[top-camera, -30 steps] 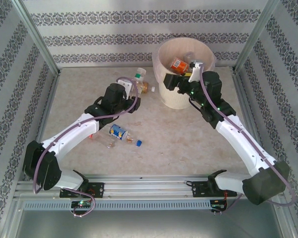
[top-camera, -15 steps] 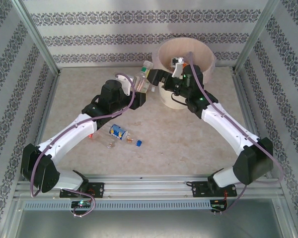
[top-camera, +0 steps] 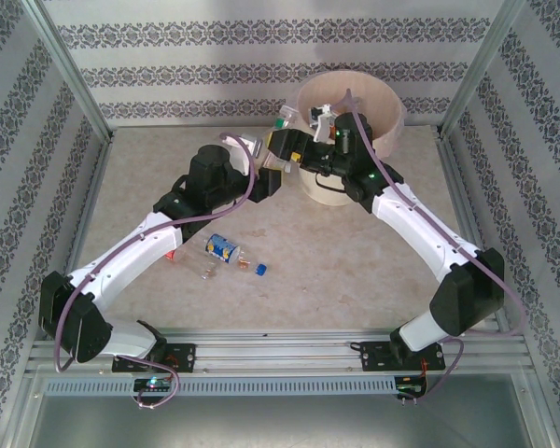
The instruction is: Put the plastic bottles in the bin
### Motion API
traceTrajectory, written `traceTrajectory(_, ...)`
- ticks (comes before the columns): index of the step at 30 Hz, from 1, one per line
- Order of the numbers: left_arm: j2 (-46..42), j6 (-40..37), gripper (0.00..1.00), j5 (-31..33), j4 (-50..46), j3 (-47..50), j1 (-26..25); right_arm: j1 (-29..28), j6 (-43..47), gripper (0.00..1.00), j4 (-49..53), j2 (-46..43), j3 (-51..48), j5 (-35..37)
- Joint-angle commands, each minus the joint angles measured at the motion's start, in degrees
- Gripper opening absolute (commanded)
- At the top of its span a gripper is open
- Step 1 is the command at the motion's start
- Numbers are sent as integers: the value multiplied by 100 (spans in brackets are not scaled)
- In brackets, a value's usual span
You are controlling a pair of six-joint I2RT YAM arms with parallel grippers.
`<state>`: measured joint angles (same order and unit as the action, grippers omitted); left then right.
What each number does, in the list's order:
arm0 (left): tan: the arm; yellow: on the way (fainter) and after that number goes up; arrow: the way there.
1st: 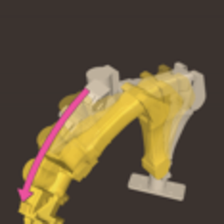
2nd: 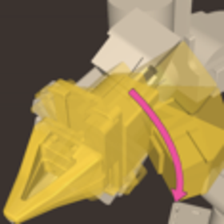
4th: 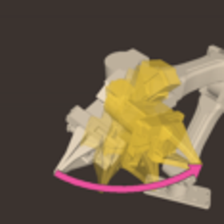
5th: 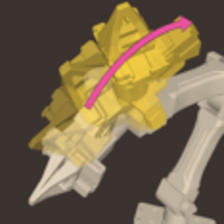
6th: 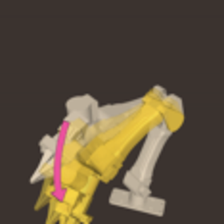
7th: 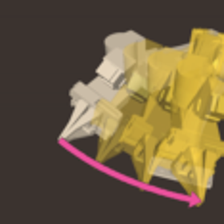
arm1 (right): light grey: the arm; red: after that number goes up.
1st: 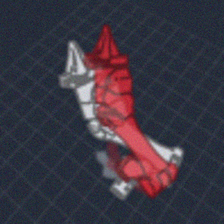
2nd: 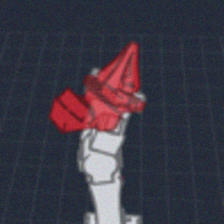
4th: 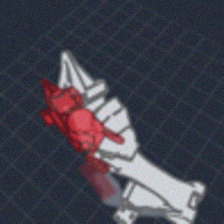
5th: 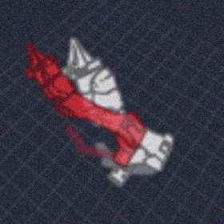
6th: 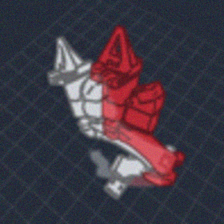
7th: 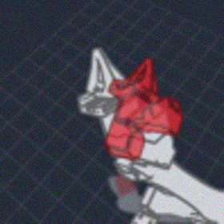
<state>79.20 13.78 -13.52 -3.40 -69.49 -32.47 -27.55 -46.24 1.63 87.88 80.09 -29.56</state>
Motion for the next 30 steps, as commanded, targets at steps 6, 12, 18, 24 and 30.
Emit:
traceTrajectory(6, 60, -309, 0, -274, 151, -230, -189, -75, 228, 71, 344, 73, 232, -23)
traceTrajectory(12, 166, -316, 4, -318, -47, -370, -225, -34, 618, 49, 618, -136, 205, 358)
traceTrajectory(18, 60, -78, 93, 83, -38, -353, -220, 193, 703, 42, 631, -283, 94, 423)
traceTrajectory(24, -395, 4, 100, 413, 335, -8, -192, 578, 965, 40, 794, -557, 112, 548)
traceTrajectory(30, -765, 274, 100, 2130, 496, 431, -190, 953, 1181, 40, 963, -888, 186, 681)
